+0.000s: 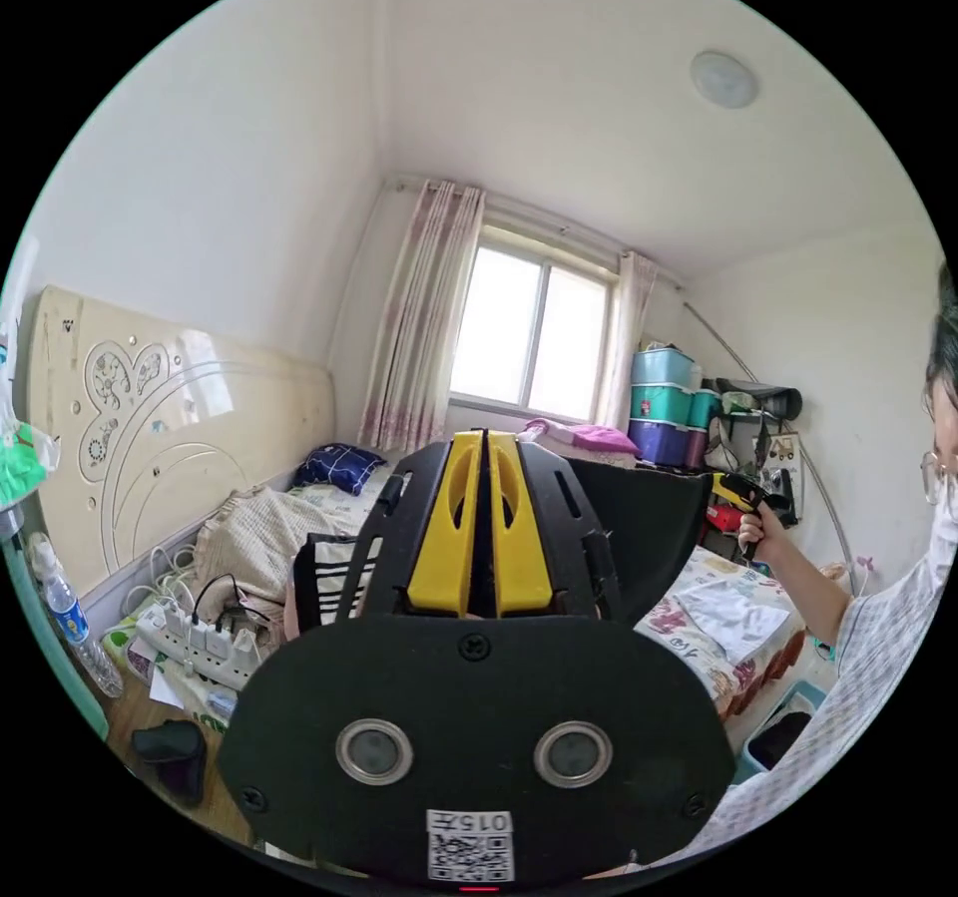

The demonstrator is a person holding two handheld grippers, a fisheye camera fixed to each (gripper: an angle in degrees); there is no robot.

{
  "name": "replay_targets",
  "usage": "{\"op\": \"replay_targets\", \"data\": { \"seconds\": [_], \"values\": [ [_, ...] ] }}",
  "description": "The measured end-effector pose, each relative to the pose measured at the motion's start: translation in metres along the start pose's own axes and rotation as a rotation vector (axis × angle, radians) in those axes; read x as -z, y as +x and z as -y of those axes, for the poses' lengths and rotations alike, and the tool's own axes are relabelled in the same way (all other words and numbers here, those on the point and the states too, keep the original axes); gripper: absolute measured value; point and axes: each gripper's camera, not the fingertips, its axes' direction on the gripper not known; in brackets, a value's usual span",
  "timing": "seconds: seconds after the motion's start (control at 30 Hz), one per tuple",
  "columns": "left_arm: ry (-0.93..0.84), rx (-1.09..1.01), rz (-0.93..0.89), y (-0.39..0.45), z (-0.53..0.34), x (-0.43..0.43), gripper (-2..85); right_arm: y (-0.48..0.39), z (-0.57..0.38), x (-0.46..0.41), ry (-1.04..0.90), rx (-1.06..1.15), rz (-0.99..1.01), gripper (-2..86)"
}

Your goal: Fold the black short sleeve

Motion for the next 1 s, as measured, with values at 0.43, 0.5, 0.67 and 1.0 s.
{"op": "replay_targets", "data": {
  "seconds": [0.43, 0.5, 0.67, 1.0],
  "values": [
    [-0.068, 0.080, -0.188, 0.054, -0.058, 0.008, 0.1, -0.108, 0.044, 0.141, 0.082, 0.072, -0.039, -0.6],
    [-0.116, 0.100, -0.193, 0.049, -0.083, -0.021, 0.1, -0.100, 0.045, 0.137, 0.054, 0.068, -0.116, -0.7],
    [-0.364, 0.161, -0.136, 0.030, -0.181, -0.160, 0.2, -0.008, 0.039, 0.085, -0.096, -0.081, -0.389, -0.8],
    [-0.604, 0.050, 0.070, 0.037, -0.295, -0.347, 0.2, 0.123, 0.054, -0.017, -0.279, -0.352, -0.580, -0.5]
  ]
}}
